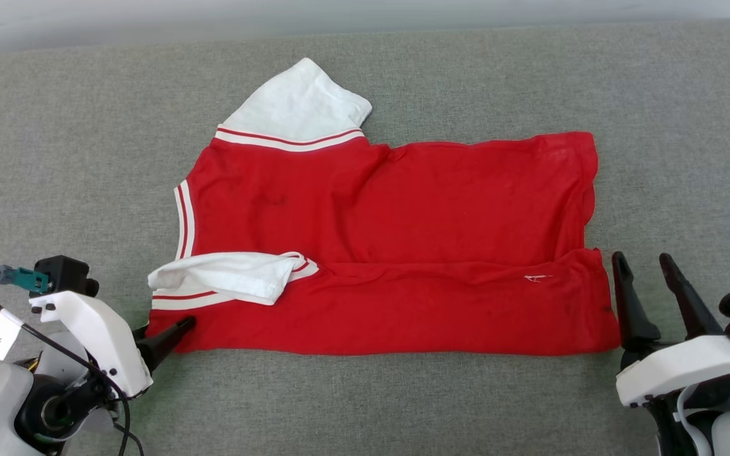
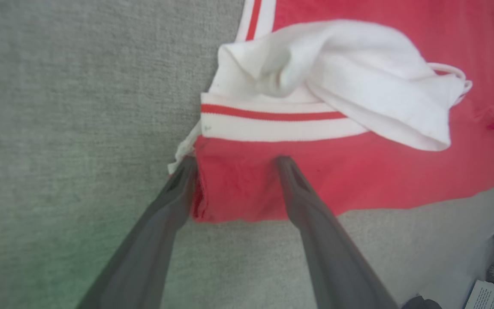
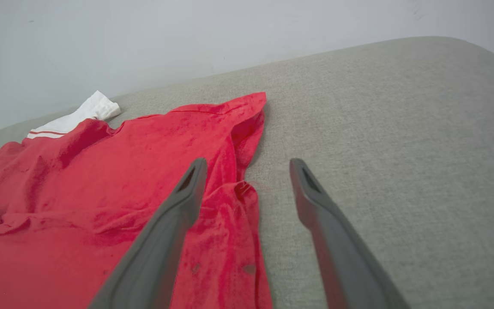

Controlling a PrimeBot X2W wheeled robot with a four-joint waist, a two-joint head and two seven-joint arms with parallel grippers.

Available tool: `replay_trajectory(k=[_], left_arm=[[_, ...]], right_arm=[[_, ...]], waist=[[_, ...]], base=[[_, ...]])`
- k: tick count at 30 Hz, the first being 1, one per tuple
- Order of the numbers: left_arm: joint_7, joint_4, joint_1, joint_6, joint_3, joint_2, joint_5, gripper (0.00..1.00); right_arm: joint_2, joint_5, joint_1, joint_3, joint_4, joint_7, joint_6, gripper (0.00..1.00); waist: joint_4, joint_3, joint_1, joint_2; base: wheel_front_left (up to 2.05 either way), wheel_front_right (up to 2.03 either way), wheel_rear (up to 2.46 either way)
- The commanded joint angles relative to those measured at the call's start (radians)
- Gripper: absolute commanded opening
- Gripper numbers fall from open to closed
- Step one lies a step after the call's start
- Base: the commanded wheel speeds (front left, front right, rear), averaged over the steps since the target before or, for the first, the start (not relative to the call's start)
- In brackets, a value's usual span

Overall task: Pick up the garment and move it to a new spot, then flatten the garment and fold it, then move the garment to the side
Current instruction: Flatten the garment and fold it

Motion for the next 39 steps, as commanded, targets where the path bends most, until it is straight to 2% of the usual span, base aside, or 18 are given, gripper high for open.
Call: replay_trajectory(k=[1,5,10,18,21,24,32,33,34,35,39], left_arm=[[0.040,0.034,0.053,-0.002,-0.064,-0.061,-0.012,0.00],[0.029,0.045,0.060,-0.022,-0.069,-0.089,-0.025,0.00],[-0.036,0.026,0.045,-0.034,-0.043,-0.060,0.013,0.00],[-0.129,-0.103,0.031,-0.010,-0.008,-0.004,0.091,0.00],[-0.140,-0.150,0.034,0.004,-0.007,0.009,0.109,0.00],[-0.145,-0.188,0.038,0.016,-0.008,0.015,0.121,0.00],[-0.157,-0.231,0.035,0.030,-0.006,0.016,0.136,0.00],[-0.158,-0.231,0.035,0.029,-0.006,0.016,0.137,0.00],[-0.159,-0.231,0.036,0.028,-0.006,0.015,0.137,0.00],[-0.163,-0.231,0.037,0.026,-0.006,0.015,0.137,0.00],[-0.203,-0.227,0.043,0.034,0.003,0.014,0.159,0.00]], right_arm=[[0.003,0.003,-0.013,-0.004,-0.001,0.001,-0.001,1.00],[0.003,0.019,-0.006,-0.026,-0.015,0.044,-0.001,1.00],[-0.002,0.017,0.002,-0.047,-0.065,0.158,-0.001,1.00],[-0.069,0.025,0.027,-0.062,-0.109,0.585,-0.001,1.00],[-0.083,0.040,0.014,-0.050,-0.119,0.691,-0.001,1.00],[-0.091,0.051,-0.002,-0.026,-0.092,0.759,-0.001,1.00],[-0.069,0.093,-0.029,0.033,0.044,0.837,-0.001,1.00],[-0.065,0.098,-0.028,0.039,0.061,0.851,-0.001,0.89],[-0.060,0.100,-0.027,0.045,0.072,0.860,-0.001,0.31],[-0.057,0.104,-0.030,0.049,0.079,0.864,0.000,0.00],[-0.073,0.106,-0.058,0.044,0.056,0.837,-0.001,0.00]], waist=[[0.000,0.000,0.0002,-0.0001],[0.006,-0.006,0.0002,-0.0001],[0.023,-0.029,0.0002,-0.0001],[0.051,-0.050,0.0002,-0.0001],[0.059,-0.046,0.0002,-0.0001],[0.065,-0.034,0.0002,-0.0001],[0.079,0.013,0.0002,-0.0001],[0.081,0.018,0.0002,-0.0001],[0.082,0.020,0.0002,-0.0001],[0.082,0.022,0.0002,-0.0001],[0.081,0.017,0.0002,-0.0001]], base=[[0.00,0.00,0.00],[0.00,0.00,0.00],[0.00,0.00,0.00],[0.00,0.00,0.00],[0.00,0.00,0.00],[0.00,0.00,0.00],[0.00,0.00,0.00],[0.00,0.00,0.00],[0.00,0.00,0.00],[0.00,0.00,0.00],[0.00,0.00,0.00]])
